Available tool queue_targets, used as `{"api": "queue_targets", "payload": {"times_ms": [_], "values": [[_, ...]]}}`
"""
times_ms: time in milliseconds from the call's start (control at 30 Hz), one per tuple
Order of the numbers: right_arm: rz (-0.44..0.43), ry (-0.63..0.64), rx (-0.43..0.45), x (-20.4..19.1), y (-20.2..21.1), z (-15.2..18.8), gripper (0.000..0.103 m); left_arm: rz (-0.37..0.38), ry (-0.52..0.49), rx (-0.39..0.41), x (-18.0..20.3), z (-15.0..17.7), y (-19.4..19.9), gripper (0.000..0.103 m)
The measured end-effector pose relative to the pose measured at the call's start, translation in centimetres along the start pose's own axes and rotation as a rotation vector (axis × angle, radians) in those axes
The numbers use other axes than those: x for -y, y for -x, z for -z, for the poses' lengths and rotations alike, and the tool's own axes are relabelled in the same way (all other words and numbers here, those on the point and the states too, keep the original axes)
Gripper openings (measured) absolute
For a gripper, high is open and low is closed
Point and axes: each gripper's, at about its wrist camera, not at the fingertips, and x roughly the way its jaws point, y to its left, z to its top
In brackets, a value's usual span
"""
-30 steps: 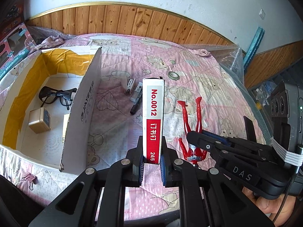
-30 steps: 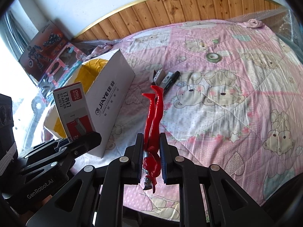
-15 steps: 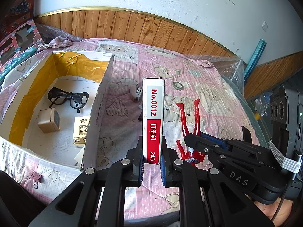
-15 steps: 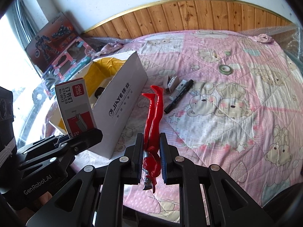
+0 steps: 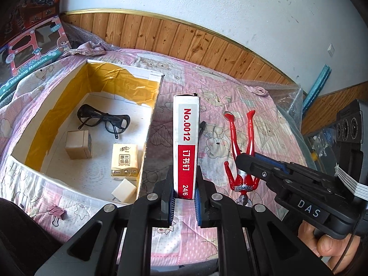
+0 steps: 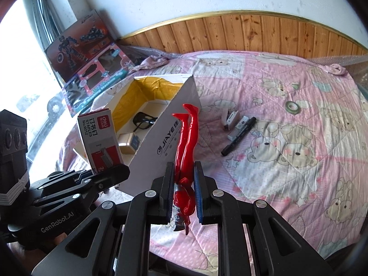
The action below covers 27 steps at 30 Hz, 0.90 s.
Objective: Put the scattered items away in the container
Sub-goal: 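Carry the staple box and red figure over the box opening with both tools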
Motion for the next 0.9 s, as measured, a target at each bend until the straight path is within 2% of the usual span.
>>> {"api": "queue_targets", "payload": {"times_ms": [500,900], "values": [[-0.052,0.066,0.027,-3.1,-0.5,-3.7,0.016,-0.037,0.077,0.068,-4.7,-2.7,2.1,0.014],[-0.083,0.113,0.022,-5.5,-2.3,-5.8,0.016,-0.048,0.117,0.074,-7.2,-3.4,2.1,0.014]]}}
